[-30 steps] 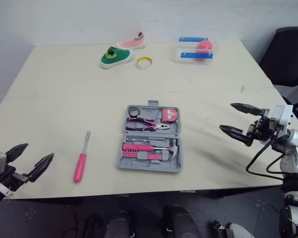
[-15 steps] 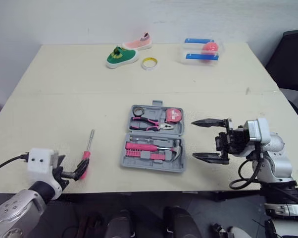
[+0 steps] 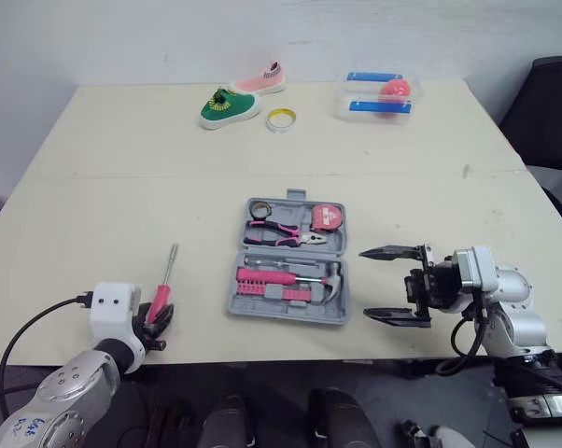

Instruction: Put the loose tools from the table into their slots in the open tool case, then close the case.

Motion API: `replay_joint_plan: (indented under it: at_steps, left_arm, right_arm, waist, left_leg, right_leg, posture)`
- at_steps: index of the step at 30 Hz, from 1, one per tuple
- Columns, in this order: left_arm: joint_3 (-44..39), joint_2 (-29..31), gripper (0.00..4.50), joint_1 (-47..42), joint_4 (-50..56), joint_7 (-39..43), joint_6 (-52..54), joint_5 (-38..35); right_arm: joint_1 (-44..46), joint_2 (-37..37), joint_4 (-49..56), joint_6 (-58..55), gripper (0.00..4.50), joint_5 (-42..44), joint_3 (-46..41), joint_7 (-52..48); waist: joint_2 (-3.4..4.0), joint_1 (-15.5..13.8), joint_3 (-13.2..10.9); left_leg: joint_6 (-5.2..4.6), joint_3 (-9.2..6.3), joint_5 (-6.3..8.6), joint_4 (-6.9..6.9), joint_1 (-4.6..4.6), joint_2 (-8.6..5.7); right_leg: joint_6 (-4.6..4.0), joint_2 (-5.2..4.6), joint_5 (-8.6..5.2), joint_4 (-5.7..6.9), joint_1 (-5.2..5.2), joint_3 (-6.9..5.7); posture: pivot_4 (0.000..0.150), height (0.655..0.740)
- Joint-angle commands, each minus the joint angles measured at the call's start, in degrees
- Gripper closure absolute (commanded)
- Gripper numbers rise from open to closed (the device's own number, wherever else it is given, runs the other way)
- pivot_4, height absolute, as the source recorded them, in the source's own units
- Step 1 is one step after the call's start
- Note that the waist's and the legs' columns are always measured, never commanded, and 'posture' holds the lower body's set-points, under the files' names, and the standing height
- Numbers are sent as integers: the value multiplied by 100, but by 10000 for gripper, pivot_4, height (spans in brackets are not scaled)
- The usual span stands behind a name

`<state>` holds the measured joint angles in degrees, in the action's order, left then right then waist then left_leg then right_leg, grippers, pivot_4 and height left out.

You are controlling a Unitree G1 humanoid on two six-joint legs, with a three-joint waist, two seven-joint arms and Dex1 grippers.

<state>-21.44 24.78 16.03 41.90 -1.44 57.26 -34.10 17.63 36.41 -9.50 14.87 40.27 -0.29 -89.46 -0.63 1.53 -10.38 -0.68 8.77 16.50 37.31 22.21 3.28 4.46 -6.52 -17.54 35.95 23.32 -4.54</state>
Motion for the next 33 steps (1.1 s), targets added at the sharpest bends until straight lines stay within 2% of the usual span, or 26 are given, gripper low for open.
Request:
replay_joint_plan:
  at_steps: [1, 5, 10, 14, 16, 20, 24, 27, 33]
  left_arm:
    - [154, 40, 39326, 119, -191, 233, -174, 221]
    - [126, 261, 39303, 5, -441, 958, -1225, 512]
    - [75, 944, 39303, -392, -652, 2728, -2509, 388]
    - [607, 2150, 39303, -1045, -1055, 4816, -3511, 547]
    - [1033, 2508, 39303, -1691, -1297, 5422, -3648, 574]
    - [1990, 2865, 39303, -2917, -1677, 6345, -3676, 769]
    - [3104, 2854, 39303, -4081, -1937, 6698, -3213, 1327]
    - [3489, 2800, 39303, -4435, -2047, 6831, -3074, 1549]
    - [4403, 2268, 39303, -4988, -2256, 6615, -2450, 2225]
  right_arm:
    - [-85, 157, -78, 364, 0, 124, -116, -304]
    - [-189, 231, -144, 554, 0, 27, -276, -304]
    - [-372, 359, -94, 586, 0, -20, -672, -300]
    - [-610, 579, -72, 554, 0, -50, -1019, -252]
    - [-687, 618, 10, 520, 0, -86, -1071, -196]
    - [-734, 630, 257, 366, 0, -157, -1087, -1]
    - [-846, 636, 574, 174, 0, -217, -1115, 203]
    - [-864, 619, 694, 70, 0, -270, -1122, 309]
    - [-996, 595, 1083, -156, 0, -364, -1098, 597]
  waist:
    - [0, -9, 0]
    - [0, -21, 0]
    - [-2, -28, -1]
    - [-1, -40, -1]
    - [1, -23, -1]
    - [1, 5, -1]
    - [0, -3, -2]
    - [-2, 7, -4]
    - [-8, -24, -7]
  left_leg:
    - [0, 0, 0, 0, -1, 0]
    - [1, -1, 0, 0, -1, 0]
    - [18, -6, 14, -1, 4, 1]
    - [27, -5, 9, -3, 7, 1]
    - [29, -3, 9, -5, 7, 1]
    - [6, 4, -7, -4, 4, 0]
    - [16, 19, -12, -9, 2, 5]
    - [14, 34, -11, -2, 3, 5]
    - [6, 45, -7, 19, 5, 12]
  right_leg:
    - [0, 0, 0, 0, -1, 0]
    - [-1, -1, 0, -1, -1, -4]
    - [-5, -1, 1, -1, 2, -10]
    - [-8, -1, 0, -6, 2, -15]
    - [-8, 0, -1, -9, 3, -15]
    - [-4, 5, 2, 0, 3, -13]
    - [-1, 28, 3, -1, 10, -20]
    - [8, 65, 8, 1, 16, -19]
    - [21, 82, 15, 1, 17, 4]
  posture:
    - [1500, 7400]
    - [1500, 7400]
    - [1500, 7400]
    - [1500, 7400]
    - [1500, 7400]
    - [1500, 7400]
    - [1500, 7400]
    - [1500, 7400]
    - [1500, 7400]
